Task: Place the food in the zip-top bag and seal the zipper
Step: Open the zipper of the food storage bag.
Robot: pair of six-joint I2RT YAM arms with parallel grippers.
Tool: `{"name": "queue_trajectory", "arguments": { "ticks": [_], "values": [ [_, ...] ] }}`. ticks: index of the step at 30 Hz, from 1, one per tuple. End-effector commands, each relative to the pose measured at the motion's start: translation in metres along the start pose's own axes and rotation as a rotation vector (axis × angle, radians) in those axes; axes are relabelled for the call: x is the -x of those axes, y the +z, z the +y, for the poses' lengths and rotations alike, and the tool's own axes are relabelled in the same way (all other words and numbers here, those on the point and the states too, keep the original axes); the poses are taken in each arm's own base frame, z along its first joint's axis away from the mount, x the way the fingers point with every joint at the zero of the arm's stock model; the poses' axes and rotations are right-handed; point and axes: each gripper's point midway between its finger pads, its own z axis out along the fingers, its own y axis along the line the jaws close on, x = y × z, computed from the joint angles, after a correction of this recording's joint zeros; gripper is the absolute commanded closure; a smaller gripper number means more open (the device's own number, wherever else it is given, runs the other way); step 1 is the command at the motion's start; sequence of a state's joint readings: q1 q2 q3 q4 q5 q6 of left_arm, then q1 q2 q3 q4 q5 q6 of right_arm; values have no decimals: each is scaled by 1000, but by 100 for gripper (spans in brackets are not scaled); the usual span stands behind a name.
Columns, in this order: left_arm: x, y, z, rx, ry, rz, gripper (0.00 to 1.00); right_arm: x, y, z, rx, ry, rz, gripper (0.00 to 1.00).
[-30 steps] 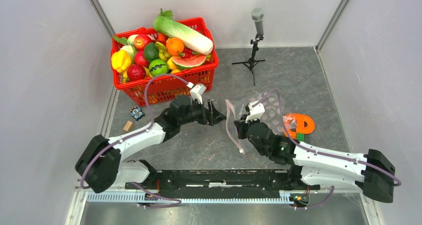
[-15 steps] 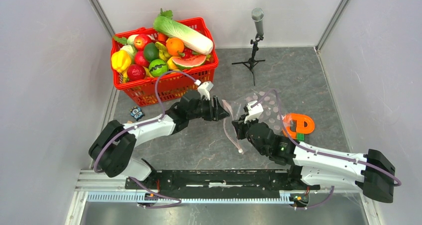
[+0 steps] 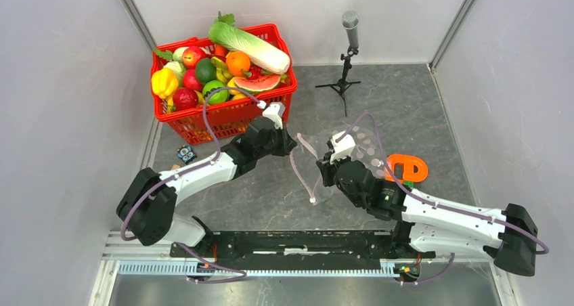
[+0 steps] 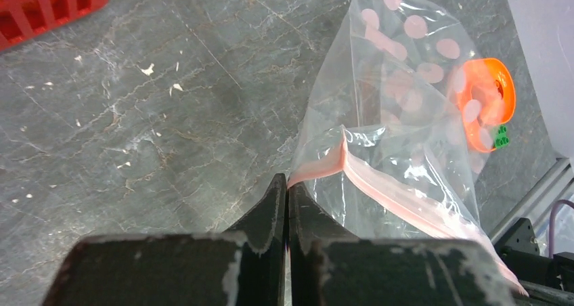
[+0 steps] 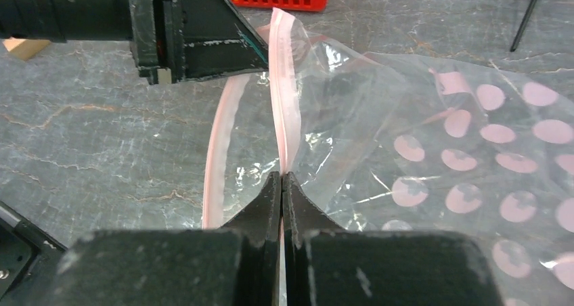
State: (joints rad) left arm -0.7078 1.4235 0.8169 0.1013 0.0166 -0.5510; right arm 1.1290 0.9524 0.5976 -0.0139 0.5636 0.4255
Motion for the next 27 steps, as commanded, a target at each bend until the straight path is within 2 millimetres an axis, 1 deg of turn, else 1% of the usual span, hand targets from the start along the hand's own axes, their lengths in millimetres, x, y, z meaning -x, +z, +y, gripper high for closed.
{"name": "queue_trajectory", "arguments": {
  "ticks": [1, 3, 5, 6, 7, 8, 9, 12, 15, 18, 19, 20, 21, 23, 25, 26, 27],
  "values": [
    [42, -17, -7, 22, 66, -125, 98, 16, -4, -6, -50, -71, 25, 100],
    [49, -24, -17, -15, 54, -142, 98, 20, -3, -3, -62, -100, 45, 100],
    [59, -33, -32, -66, 43, -161, 98, 24, -1, 5, -60, -120, 47, 100],
    [63, -36, -38, -81, 37, -170, 98, 27, -1, 8, -74, -121, 38, 95],
    [67, -40, -44, -96, 38, -181, 98, 30, 0, 11, -86, -120, 33, 92],
    [70, -42, -48, -100, 39, -187, 98, 32, 1, 11, -110, -115, 28, 88],
    [73, -44, -51, -100, 39, -191, 98, 35, 4, 12, -130, -119, 29, 79],
    [77, -47, -50, -77, 25, -195, 98, 38, 11, 9, -225, -146, 55, 65],
    [81, -51, -53, -81, 13, -194, 98, 40, 16, 9, -259, -167, 48, 63],
    [83, -53, -53, -75, 5, -197, 98, 43, 17, 5, -296, -176, 30, 64],
    [81, -53, -52, -69, 1, -187, 98, 41, 18, 4, -307, -171, 27, 62],
    [81, -53, -52, -68, -5, -184, 98, 41, 18, 3, -315, -164, 21, 57],
    [81, -53, -53, -70, -8, -181, 98, 40, 18, 2, -323, -159, 12, 60],
    [81, -54, -52, -62, 3, -180, 98, 43, 16, -1, -334, -142, -6, 71],
    [82, -55, -47, -39, 22, -183, 98, 49, 13, -1, -313, -145, -27, 92],
    [82, -55, -46, -32, 38, -185, 98, 52, 12, 0, -292, -133, -38, 99],
    [83, -56, -44, -28, 62, -187, 98, 52, 12, 1, -256, -137, -36, 100]
  ]
}}
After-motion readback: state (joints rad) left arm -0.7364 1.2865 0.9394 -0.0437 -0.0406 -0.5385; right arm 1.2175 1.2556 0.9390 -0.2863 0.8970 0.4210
